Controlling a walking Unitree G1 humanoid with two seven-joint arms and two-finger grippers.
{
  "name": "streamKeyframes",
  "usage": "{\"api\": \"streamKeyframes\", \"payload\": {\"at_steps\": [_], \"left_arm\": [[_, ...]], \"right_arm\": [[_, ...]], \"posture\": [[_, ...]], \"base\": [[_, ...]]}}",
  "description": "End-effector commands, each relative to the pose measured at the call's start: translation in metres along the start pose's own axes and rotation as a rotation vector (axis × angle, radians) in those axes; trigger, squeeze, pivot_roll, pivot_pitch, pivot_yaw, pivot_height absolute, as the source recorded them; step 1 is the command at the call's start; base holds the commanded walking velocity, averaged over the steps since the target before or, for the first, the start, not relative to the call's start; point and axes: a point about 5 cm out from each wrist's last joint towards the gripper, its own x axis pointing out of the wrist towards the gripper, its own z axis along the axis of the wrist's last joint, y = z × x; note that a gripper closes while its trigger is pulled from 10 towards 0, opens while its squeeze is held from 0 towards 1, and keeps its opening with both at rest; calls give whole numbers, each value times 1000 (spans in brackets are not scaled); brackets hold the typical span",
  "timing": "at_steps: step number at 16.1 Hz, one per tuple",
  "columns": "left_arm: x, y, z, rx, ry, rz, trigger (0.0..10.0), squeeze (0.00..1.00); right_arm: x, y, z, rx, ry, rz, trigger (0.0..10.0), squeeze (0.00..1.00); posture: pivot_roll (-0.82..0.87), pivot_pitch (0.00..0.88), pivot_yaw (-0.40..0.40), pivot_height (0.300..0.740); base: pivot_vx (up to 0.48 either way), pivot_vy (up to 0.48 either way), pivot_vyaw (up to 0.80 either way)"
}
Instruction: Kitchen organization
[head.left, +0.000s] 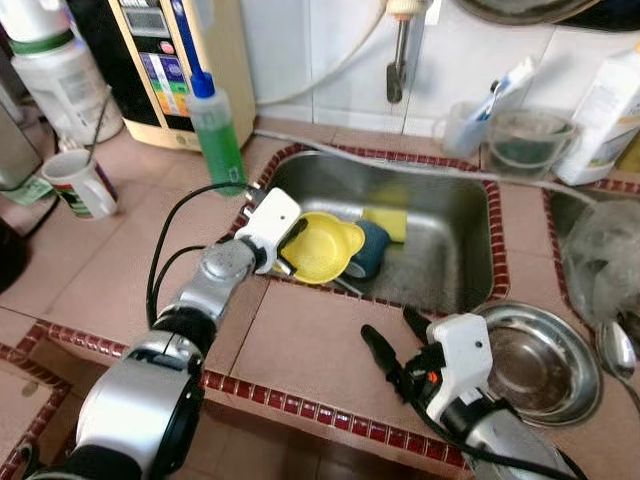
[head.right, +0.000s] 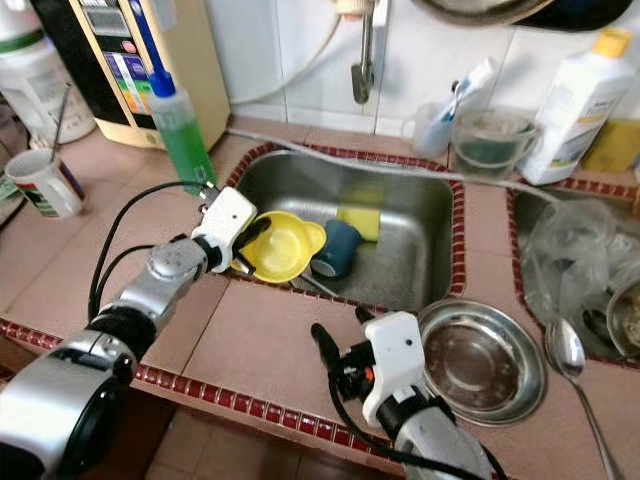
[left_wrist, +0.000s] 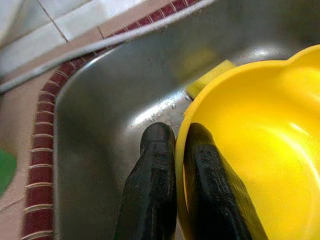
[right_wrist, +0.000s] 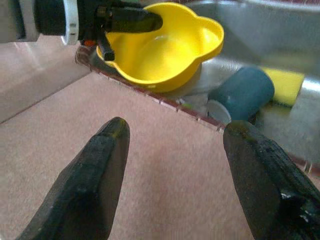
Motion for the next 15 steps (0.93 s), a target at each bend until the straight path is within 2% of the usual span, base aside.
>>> {"api": "streamKeyframes", "payload": {"at_steps": [1,7,8,9,10,15], "left_arm": [[3,1,6,16,-5,5,10000,0],[9,-3,12,33,5,9,10000,0],[9,-3,12,-3,12,1,10000,27],[9,-1,12,-41,17,1,10000,757],[8,2,11,-86,18,0,10000,1000],[7,7,13,-71,21,5,10000,1000]], "right_arm": [[-4,7,5,27,-16,17,10000,0],[-8,15,8,70,-23,38,10000,0],[-8,15,9,72,-24,40,10000,0],[-8,15,9,73,-24,42,10000,0],[-8,15,10,74,-24,43,10000,0],[-3,14,13,71,-38,46,10000,0]], "posture": [[-233,194,94,740],[-242,207,102,740],[-244,204,103,740],[-244,203,103,740],[-244,199,104,740],[-236,182,106,740]], "base": [[0,0,0],[0,0,0],[0,0,0],[0,0,0],[0,0,0],[0,0,0]]}}
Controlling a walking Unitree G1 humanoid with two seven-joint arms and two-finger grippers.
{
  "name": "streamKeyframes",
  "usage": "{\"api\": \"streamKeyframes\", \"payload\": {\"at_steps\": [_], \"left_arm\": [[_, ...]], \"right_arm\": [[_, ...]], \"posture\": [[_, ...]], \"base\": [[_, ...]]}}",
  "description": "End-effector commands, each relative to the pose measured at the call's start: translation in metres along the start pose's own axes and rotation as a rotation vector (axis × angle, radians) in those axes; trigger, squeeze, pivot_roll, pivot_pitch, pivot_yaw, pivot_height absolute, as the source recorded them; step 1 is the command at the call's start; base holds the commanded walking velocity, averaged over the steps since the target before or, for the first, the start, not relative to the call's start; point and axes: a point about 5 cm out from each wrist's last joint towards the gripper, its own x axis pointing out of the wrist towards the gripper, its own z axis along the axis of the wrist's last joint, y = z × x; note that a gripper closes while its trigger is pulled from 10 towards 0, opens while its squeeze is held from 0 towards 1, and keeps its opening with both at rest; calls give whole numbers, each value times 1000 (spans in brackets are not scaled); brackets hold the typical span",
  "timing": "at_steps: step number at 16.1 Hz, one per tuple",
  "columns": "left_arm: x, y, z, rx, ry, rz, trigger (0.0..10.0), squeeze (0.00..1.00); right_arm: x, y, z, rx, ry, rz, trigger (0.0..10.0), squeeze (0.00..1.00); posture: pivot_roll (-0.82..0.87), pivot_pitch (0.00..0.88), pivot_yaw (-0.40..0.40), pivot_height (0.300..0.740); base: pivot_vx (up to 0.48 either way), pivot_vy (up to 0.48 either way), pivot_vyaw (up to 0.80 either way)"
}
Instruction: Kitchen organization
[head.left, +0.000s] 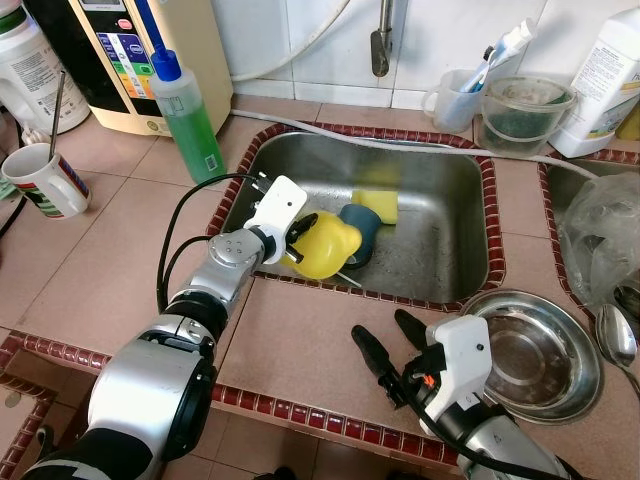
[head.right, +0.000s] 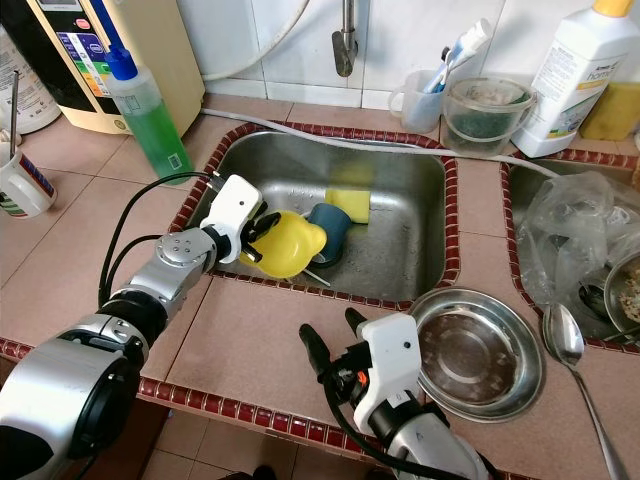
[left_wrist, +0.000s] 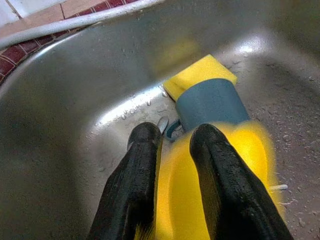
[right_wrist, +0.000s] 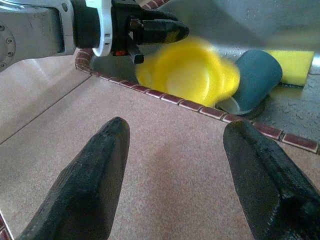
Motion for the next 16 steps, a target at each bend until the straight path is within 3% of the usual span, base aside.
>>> {"api": "streamKeyframes", "payload": {"at_steps": [1,7,10,14,16], "left_arm": [[-1,6,1,2,11,8,10000,1000],[-3,11,4,-8,-7,12,10000,1000],[-5,15,4,-65,-32,33,10000,1000],[-11,26,9,-191,-143,74,10000,1000],[-13,28,14,-205,-192,75,10000,1000]], "right_arm": [[0,3,2,8,-8,12,10000,0],[6,0,6,-10,-33,10,10000,0],[12,-5,10,-43,-71,-2,10000,0],[24,-24,27,-91,-188,-96,10000,0],[28,-33,30,-104,-215,-148,10000,0]], "posture": [[-235,177,107,740],[-228,161,110,740],[-221,136,111,740],[-209,99,114,740],[-199,67,113,740]], "base": [[0,0,0],[0,0,0],[0,0,0],[0,0,0],[0,0,0]]}}
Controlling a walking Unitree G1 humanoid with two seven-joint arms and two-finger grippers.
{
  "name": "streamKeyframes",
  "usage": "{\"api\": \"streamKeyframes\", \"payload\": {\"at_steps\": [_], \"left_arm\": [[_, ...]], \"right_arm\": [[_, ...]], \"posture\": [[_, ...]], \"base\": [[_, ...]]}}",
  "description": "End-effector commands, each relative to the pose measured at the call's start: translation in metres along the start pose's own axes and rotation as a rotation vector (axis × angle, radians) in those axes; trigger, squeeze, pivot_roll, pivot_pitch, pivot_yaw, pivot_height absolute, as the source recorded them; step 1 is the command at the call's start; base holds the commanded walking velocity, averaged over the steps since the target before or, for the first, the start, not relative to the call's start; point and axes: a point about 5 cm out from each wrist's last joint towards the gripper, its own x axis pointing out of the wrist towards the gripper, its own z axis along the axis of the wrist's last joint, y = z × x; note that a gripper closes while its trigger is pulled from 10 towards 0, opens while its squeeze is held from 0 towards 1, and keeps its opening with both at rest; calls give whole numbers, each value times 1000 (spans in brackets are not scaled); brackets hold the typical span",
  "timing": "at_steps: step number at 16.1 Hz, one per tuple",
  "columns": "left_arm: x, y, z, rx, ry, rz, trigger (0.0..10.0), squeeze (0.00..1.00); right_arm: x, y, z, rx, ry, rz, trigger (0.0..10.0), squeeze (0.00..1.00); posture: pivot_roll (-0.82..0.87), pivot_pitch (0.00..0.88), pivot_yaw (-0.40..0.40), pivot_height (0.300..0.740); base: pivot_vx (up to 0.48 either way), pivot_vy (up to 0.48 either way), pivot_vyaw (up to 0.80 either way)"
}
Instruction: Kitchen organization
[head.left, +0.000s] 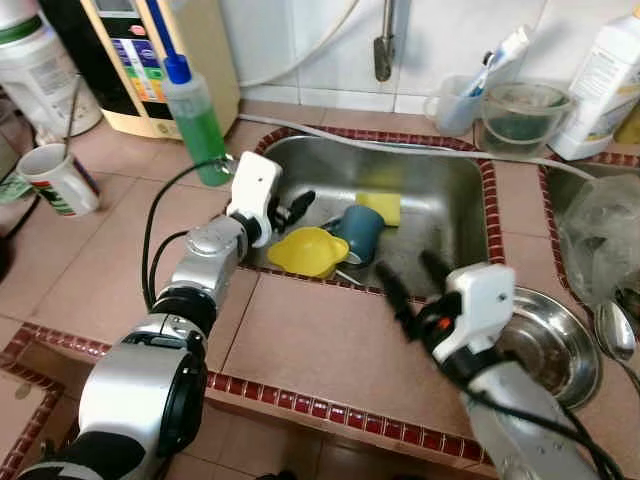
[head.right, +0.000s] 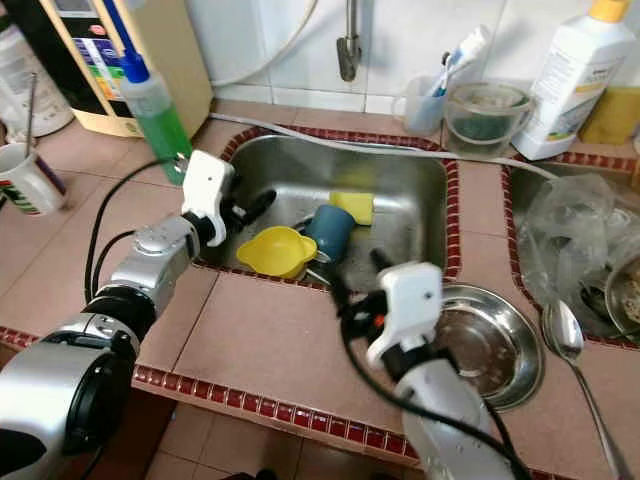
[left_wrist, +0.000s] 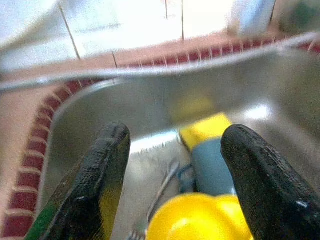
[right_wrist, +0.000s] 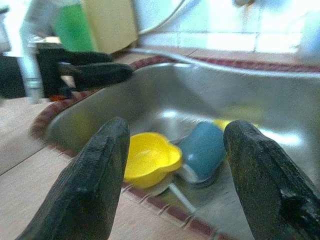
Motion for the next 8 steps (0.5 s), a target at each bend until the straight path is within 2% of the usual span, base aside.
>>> {"api": "streamKeyframes", "payload": {"at_steps": [1,4,5,6,8], "left_arm": [[-4,6,7,-25,-56,15,10000,1000],[-9,6,20,-33,-159,32,10000,1000],[-13,4,21,-34,-185,39,10000,890],[-18,-2,22,-49,-221,-12,10000,0],[-27,-2,15,-130,-246,11,10000,0]], "right_arm": [[3,-6,1,-17,-22,-46,10000,0],[12,-18,3,-27,-70,-127,10000,0],[14,-23,4,-31,-86,-159,10000,0],[15,-28,5,-36,-106,-180,10000,0],[17,-36,5,-64,-115,-219,10000,0]], "posture": [[-190,52,109,740],[-176,24,101,740],[-172,21,98,740],[-167,18,96,740],[-167,16,91,740]], "base": [[0,0,0],[0,0,0],[0,0,0],[0,0,0],[0,0,0]]}}
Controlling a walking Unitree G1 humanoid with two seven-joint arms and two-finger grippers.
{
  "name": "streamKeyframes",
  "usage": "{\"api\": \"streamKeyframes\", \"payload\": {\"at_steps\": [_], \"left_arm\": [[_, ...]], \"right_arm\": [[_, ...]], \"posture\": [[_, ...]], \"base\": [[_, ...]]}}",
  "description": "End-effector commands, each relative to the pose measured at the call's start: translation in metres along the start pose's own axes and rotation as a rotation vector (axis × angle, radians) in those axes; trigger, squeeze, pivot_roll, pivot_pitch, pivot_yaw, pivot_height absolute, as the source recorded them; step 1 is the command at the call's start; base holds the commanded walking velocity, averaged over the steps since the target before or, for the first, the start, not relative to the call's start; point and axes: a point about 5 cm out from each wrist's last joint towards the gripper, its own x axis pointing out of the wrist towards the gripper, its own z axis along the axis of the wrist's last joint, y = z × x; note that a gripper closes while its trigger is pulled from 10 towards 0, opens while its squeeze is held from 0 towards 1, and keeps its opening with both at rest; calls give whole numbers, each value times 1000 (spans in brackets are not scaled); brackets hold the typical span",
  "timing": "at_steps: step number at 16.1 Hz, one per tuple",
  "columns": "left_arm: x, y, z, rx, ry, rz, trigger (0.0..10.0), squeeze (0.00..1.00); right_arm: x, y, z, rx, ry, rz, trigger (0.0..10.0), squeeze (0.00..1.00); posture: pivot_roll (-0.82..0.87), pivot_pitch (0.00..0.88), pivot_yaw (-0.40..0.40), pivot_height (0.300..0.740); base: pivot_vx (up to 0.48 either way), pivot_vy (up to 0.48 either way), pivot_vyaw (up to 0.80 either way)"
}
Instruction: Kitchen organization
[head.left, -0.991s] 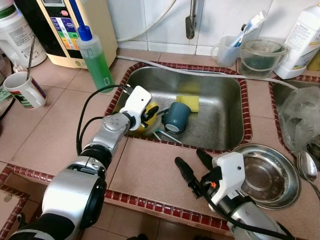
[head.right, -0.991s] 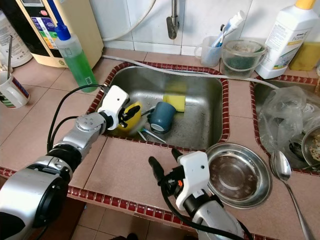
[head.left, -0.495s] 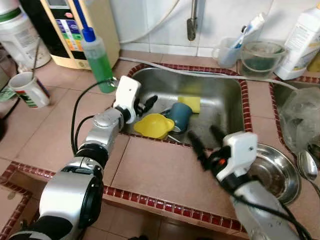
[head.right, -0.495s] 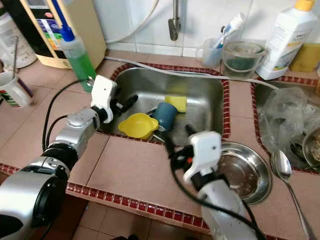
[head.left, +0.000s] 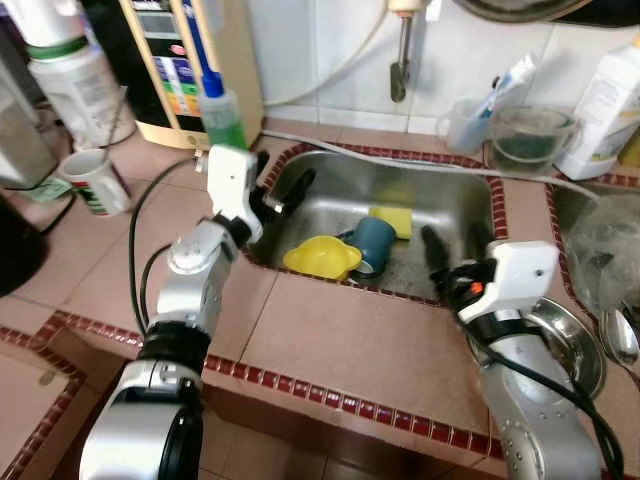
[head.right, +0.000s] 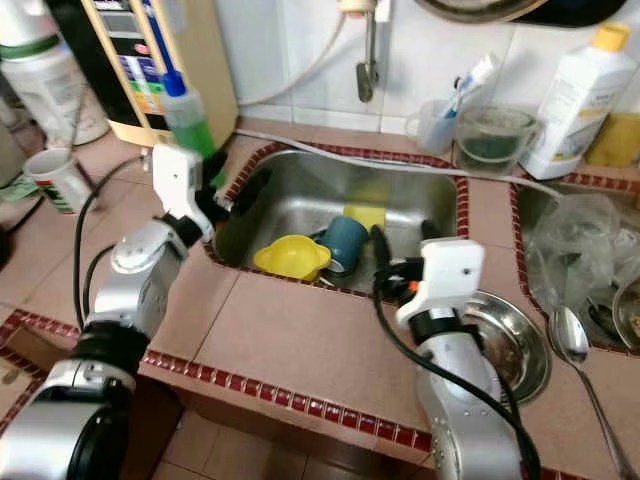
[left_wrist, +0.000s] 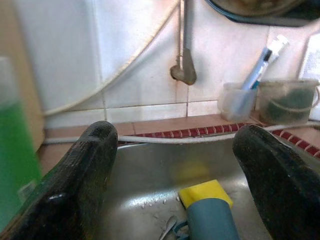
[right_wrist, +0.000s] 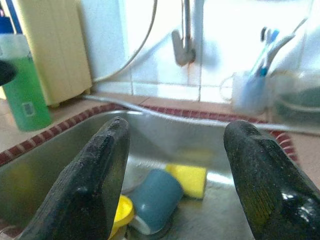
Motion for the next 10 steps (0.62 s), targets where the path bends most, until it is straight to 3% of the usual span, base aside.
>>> {"api": "streamKeyframes", "payload": {"at_steps": [1,3,4,6,10], "left_arm": [[-5,-1,5,7,-38,-6,10000,0],[-14,-6,7,41,-70,-2,10000,0],[-18,-5,8,17,-85,25,10000,0],[-23,-5,5,65,-73,46,10000,0],[-38,-11,-1,125,-71,78,10000,0]], "right_arm": [[0,-2,-3,-20,2,-8,10000,0],[0,-7,-5,-17,-20,-43,10000,0],[2,-10,-4,-34,-55,-68,10000,0],[3,-19,-3,-59,-100,-143,10000,0],[-5,-23,-14,-113,-89,-180,10000,0]], "posture": [[-164,15,91,740],[-162,0,89,740],[-168,0,93,740],[-166,0,97,740],[-163,0,102,740]], "base": [[0,0,0],[0,0,0],[0,0,0],[0,0,0],[0,0,0]]}}
